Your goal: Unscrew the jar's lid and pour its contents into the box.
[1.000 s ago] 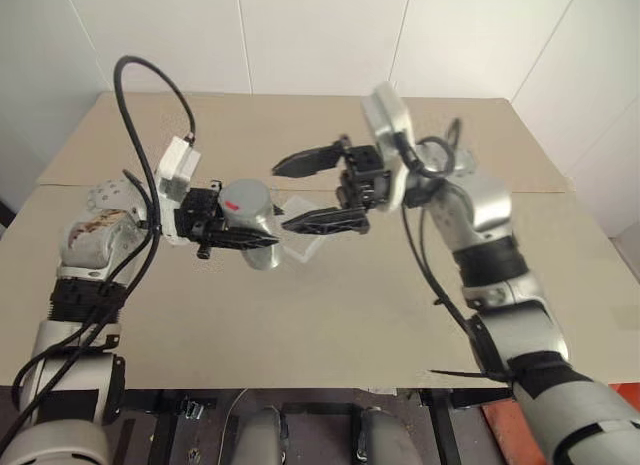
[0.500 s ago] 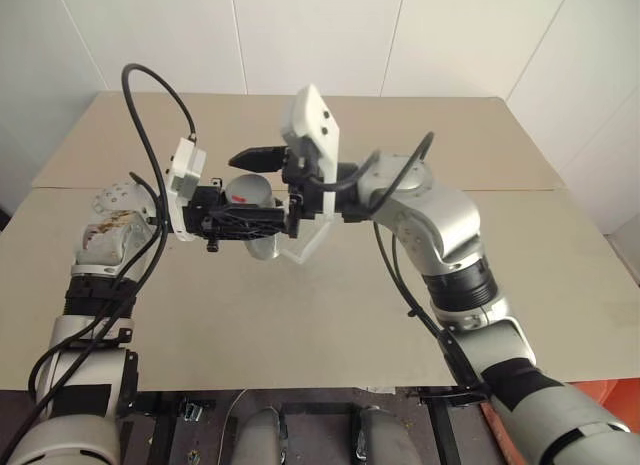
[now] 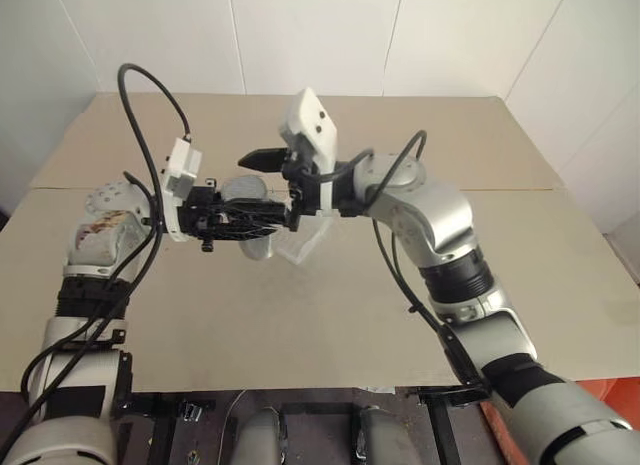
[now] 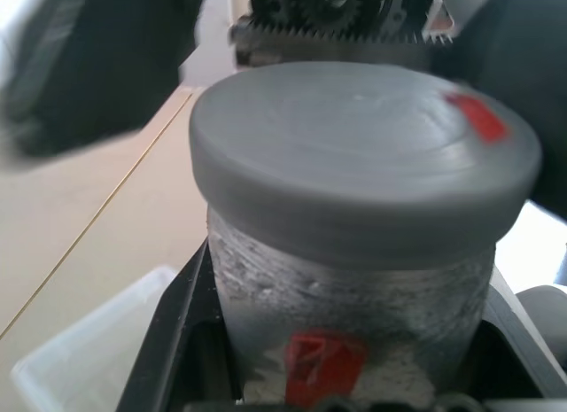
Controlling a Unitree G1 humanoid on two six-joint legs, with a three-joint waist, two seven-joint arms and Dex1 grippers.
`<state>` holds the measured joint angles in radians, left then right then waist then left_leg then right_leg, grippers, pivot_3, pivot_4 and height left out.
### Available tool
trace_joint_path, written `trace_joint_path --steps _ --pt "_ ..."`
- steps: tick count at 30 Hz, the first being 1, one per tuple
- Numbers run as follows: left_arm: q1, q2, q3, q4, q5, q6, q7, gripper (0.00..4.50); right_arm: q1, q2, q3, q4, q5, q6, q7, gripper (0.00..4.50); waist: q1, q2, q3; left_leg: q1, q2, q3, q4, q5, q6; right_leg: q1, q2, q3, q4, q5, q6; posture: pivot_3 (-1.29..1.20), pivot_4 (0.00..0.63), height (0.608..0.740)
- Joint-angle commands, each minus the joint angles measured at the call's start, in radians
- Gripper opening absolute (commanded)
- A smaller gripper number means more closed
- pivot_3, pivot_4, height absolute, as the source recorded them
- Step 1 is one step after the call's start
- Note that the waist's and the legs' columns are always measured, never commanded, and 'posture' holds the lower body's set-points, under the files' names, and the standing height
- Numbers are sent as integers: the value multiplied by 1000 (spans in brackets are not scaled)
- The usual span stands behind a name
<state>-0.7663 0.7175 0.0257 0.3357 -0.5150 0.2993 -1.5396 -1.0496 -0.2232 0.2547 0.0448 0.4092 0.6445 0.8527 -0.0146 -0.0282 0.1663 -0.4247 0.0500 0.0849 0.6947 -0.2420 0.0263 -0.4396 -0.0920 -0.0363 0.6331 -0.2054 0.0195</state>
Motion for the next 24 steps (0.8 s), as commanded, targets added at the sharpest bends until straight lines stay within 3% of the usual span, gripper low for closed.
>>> trace_joint_path --steps 1,11,17,24 --pt "14 43 53 -69 -38 -2 -43 1945 10 -86 -119 18 -17 -24 -26 4442 0 0 0 0 0 0 0 0 0 0 0 0 0 0 0 0 150 740" --pt "31 63 66 -81 -41 13 -42 1945 29 -137 -152 -9 -13 -30 -19 4442 -6 0 0 0 0 1 0 0 0 -1 0 1 -1 0 0 0 150 740" --pt "11 5 41 -61 -24 -1 -18 1945 47 -97 -137 -187 92 36 20 4442 0 0 0 0 0 0 0 0 0 0 0 0 -1 0 0 0 150 740" --pt "-42 -51 17 10 8 -35 -22 1945 19 -20 -47 -221 50 40 -37 4442 2 0 0 1 0 0 1 0 0 0 0 0 -1 0 0 0 150 740"
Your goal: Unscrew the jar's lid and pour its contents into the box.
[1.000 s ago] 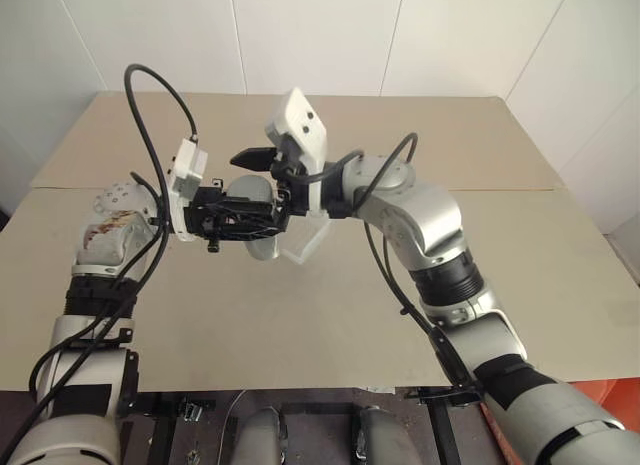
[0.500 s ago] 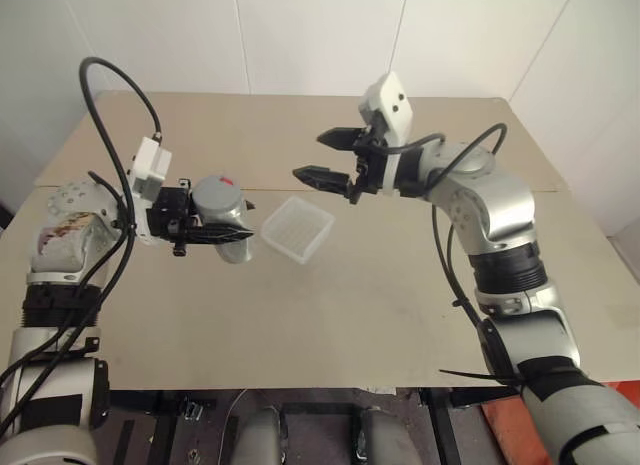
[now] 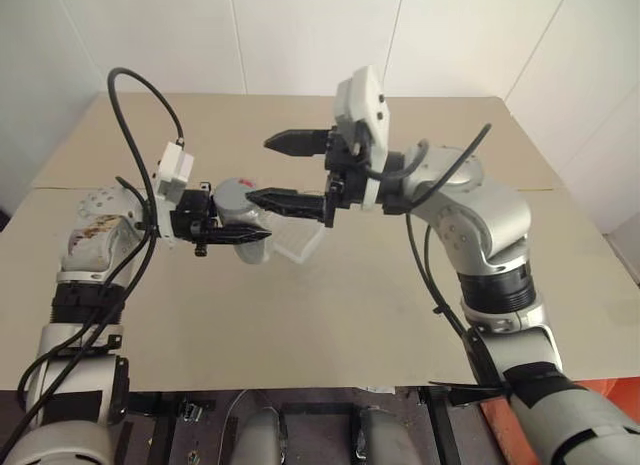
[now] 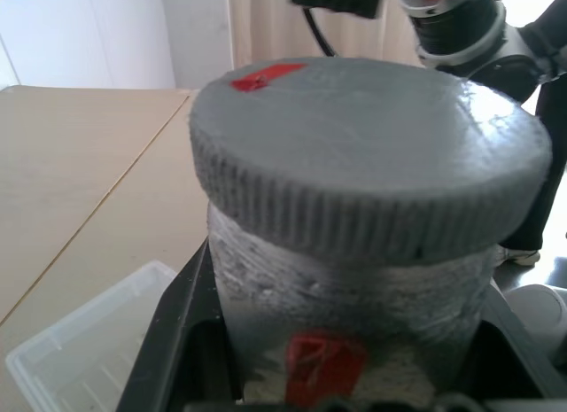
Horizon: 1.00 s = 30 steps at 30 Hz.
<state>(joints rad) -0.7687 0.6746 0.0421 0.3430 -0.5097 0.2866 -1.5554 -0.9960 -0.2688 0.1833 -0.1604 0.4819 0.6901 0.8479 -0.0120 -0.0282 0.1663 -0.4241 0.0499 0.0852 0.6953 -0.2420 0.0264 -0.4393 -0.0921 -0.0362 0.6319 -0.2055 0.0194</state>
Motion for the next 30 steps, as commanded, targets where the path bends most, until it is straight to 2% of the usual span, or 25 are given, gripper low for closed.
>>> trace_joint_path --steps 1,6,11,24,30 --pt "-45 -12 0 9 4 -24 -9 1945 -42 36 41 -1 -44 -12 -44 4442 -1 0 0 0 0 0 0 0 0 0 0 0 0 0 0 0 150 740" --pt "-55 -19 -3 17 4 -30 -13 1945 -86 86 90 97 -132 -19 -111 4442 -3 0 0 0 0 0 0 0 0 0 0 0 1 0 0 0 150 740" --pt "-42 -11 2 0 -2 -27 -15 1945 -95 99 72 143 -150 -35 -113 4442 -3 0 0 -1 0 0 0 0 0 0 0 0 1 0 0 0 150 740" --pt "-10 56 26 -16 -17 -18 -37 1945 -27 -60 -29 132 -78 -63 -2 4442 -1 0 0 -1 0 0 0 0 0 0 0 0 0 0 0 0 150 740" --pt "-13 59 26 -15 -15 -16 -35 1945 -9 -73 -41 86 -40 -65 45 4442 -5 0 0 -1 0 0 -1 0 0 0 0 0 0 0 0 0 150 740"
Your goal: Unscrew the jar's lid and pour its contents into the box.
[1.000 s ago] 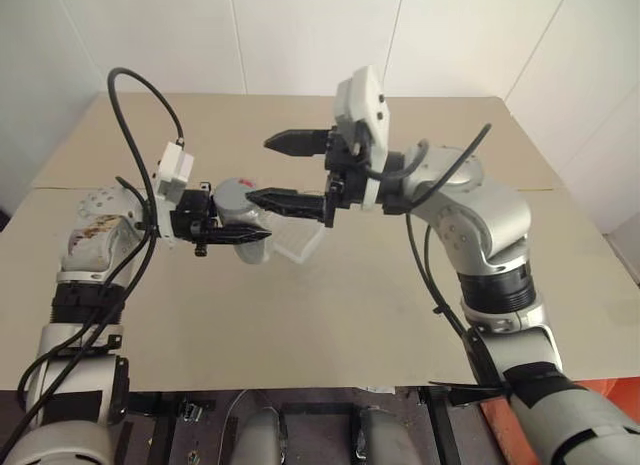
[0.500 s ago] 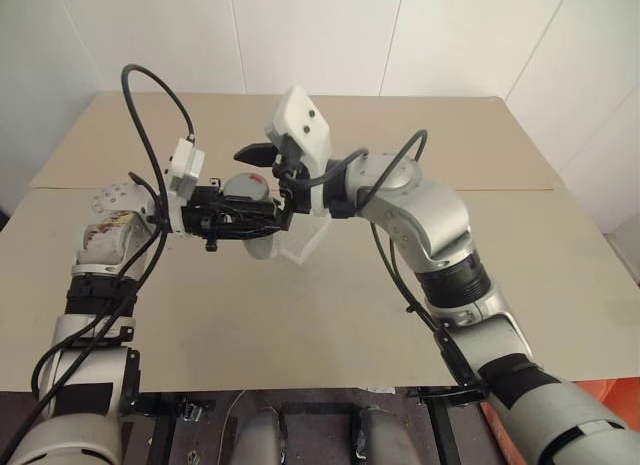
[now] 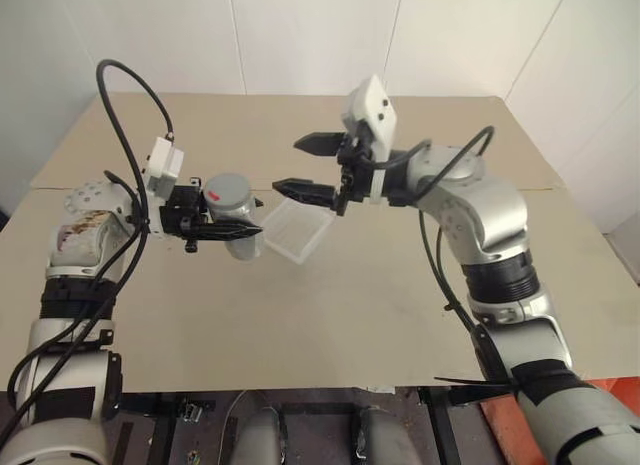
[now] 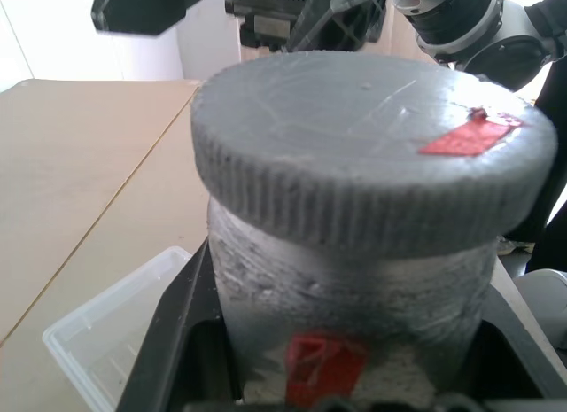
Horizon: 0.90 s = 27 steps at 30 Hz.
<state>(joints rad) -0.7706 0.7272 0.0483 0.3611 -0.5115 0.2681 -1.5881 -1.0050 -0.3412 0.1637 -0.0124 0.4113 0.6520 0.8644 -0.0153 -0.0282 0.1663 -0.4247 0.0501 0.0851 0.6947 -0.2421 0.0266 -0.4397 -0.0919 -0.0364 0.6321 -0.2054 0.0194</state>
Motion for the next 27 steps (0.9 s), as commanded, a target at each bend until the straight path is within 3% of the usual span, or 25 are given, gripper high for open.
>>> trace_joint_path --steps 1,8,17,26,27 --pt "-13 2 18 -32 -11 1 1 1945 7 0 -18 -79 41 -24 41 4442 -2 0 0 0 0 0 0 0 0 0 0 0 0 0 0 0 150 740" --pt "-28 -28 6 -20 0 -9 14 1945 0 48 5 -149 91 21 61 4442 1 0 0 0 0 0 0 0 0 0 0 0 0 0 0 0 150 740" --pt "-35 -35 4 -18 3 -10 8 1945 -64 128 69 -79 7 58 -46 4442 3 0 0 0 0 0 0 0 0 0 0 0 1 0 0 0 150 740" --pt "-22 -26 12 -28 1 -9 9 1945 -87 150 89 -47 6 81 -31 4442 2 0 0 0 0 0 0 0 0 0 0 0 1 0 0 0 150 740" --pt "-21 -25 12 -29 1 -9 10 1945 -88 151 90 -45 7 82 -27 4278 2 0 0 0 0 0 0 0 0 0 0 0 1 0 0 0 150 740"
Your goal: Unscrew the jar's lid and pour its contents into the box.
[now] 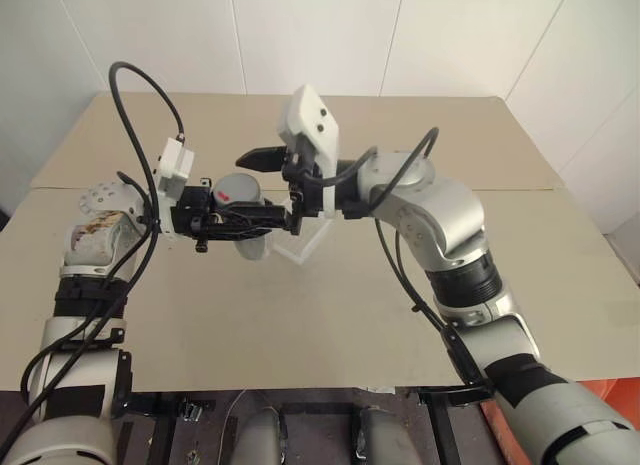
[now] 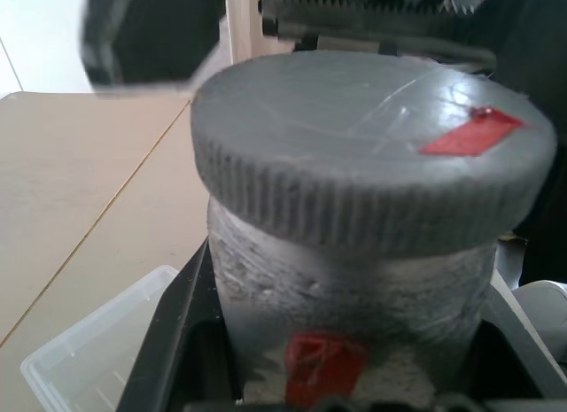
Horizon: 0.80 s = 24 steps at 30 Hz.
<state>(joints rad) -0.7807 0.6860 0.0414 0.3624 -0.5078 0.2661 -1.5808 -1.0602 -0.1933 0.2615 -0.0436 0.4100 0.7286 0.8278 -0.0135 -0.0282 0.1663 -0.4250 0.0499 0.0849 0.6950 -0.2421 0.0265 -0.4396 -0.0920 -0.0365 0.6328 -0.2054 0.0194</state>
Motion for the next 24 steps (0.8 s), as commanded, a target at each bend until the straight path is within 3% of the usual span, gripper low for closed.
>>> trace_joint_path --steps 1,6,10,17,22,24 --pt "-9 17 20 -32 -3 -8 3 1945 -33 5 -8 -12 8 5 10 4055 0 0 0 0 0 0 0 0 0 0 0 0 0 0 0 0 150 740" --pt "-3 19 22 -38 -4 -9 8 1945 -47 17 -43 1 38 26 6 2752 0 0 0 0 0 0 0 0 0 0 0 0 0 0 0 0 150 740" --pt "1 18 20 -38 -2 -15 11 1945 -63 19 -80 19 62 58 -5 2752 0 0 0 0 0 0 0 0 0 0 0 0 0 0 0 0 150 740" --pt "9 16 15 -42 2 -24 9 1945 -102 -13 -286 58 215 198 -62 2752 2 0 0 0 0 0 0 0 0 0 0 0 1 0 0 0 150 740" --pt "26 18 37 -53 2 -33 48 1945 88 -156 -230 -21 39 23 -109 2752 6 0 0 0 0 0 0 0 0 1 0 -1 -1 0 0 0 150 740" --pt "49 25 65 -61 9 -50 95 1945 251 -244 -195 -49 -62 -55 -131 2752 6 0 0 0 -1 0 0 0 1 1 -1 0 -1 0 0 0 150 740"
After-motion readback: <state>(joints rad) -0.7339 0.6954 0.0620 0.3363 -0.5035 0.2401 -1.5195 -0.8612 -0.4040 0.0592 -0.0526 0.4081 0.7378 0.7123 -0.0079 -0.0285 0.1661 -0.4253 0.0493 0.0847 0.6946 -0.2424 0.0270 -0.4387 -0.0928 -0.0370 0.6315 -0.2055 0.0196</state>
